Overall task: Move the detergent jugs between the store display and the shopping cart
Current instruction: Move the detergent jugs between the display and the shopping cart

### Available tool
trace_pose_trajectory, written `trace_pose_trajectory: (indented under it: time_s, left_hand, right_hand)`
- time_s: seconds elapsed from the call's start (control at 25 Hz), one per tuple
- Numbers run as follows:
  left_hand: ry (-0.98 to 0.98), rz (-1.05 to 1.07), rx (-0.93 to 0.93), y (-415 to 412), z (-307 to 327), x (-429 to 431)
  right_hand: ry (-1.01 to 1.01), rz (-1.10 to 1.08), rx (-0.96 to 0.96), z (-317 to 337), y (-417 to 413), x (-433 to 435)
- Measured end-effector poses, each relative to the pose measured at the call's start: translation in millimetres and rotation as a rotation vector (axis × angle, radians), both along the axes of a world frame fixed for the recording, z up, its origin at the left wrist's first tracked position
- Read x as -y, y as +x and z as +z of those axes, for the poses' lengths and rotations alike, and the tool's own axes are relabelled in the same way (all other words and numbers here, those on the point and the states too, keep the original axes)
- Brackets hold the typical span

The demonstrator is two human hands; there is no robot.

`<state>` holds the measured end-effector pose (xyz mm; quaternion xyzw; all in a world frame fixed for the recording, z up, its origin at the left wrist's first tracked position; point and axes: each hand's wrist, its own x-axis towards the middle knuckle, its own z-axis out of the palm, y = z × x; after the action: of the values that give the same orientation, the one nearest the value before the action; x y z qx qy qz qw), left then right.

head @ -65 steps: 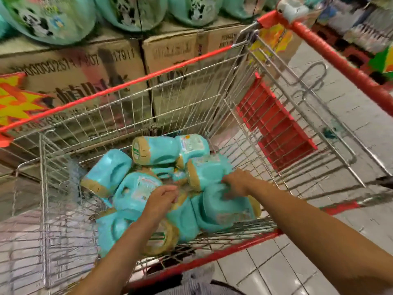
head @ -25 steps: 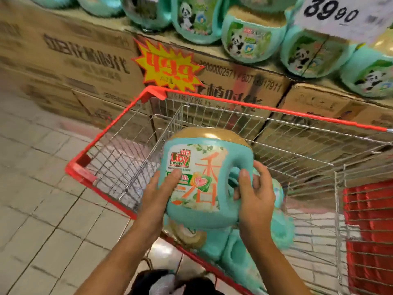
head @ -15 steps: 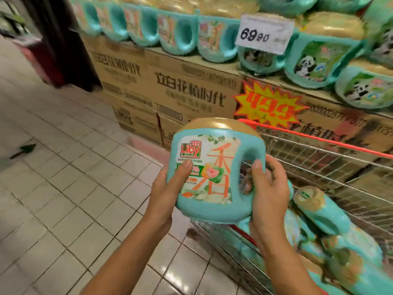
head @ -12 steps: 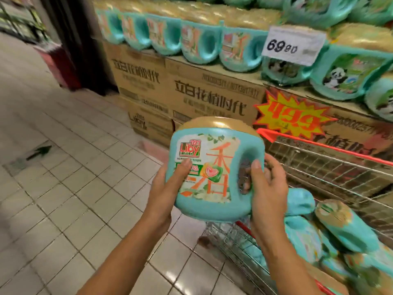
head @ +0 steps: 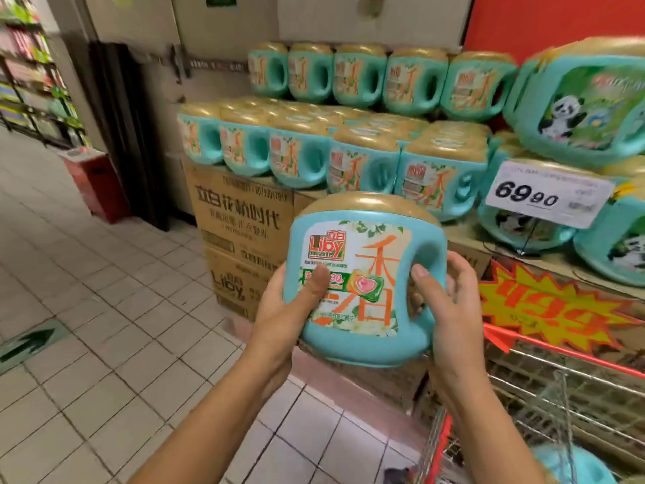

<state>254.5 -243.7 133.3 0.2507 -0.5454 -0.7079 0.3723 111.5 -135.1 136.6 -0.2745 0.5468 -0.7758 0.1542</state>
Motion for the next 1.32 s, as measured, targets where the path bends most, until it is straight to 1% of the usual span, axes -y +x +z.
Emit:
trace_pose_trajectory:
  time_s: [0.16, 0.28, 0.44, 0.56, 0.68, 0.8, 0.92, 1.16, 1.32]
  left_hand:
    - [-0.095, -0.122, -0.046, -47.9, 39.8, 78.2]
    - [-0.189, -0.174, -0.053, -88.0, 69.3, 128.3]
    - [-0.312, -0.241, -0.020, -146.1, 105.1, 180.4]
    - [-0.364, -0.279, -0.042, -202.2, 132.7, 224.7]
    - [-0.497, -0.304, -0.028, -256.0, 162.8, 265.8]
    - [-0.638, -0.303, -0.010, -314.0, 193.5, 299.2]
    - [-0.714, -0.330, 0.005, -370.4, 213.9, 319.4]
    - [-0.724, -0.399, 0.032, -468.3, 206.7, 336.7]
    - [-0.663, -0.412, 0.045, -517.7, 190.4, 347.4]
  right_hand:
    - [-0.047, -0.043, -0.055, 39.6, -41.2, 60.0]
    - [0.011, -0.057, -0.161, 75.3, -73.5, 92.4]
    - [0.070, -0.182, -0.298, 120.9, -121.0, 122.3]
    - [0.119, -0.262, -0.400, 152.1, -164.8, 151.0]
    - [0.202, -0.306, -0.489, 177.3, -210.9, 178.6]
    - [0.305, -0.293, -0.493, 200.1, -259.0, 203.2]
    - [0.377, -0.357, -0.480, 212.2, -304.4, 220.6]
    - [0.373, -0.431, -0.433, 207.7, -385.4, 240.1]
    - [0.357, -0.460, -0.408, 186.3, -431.5, 251.7]
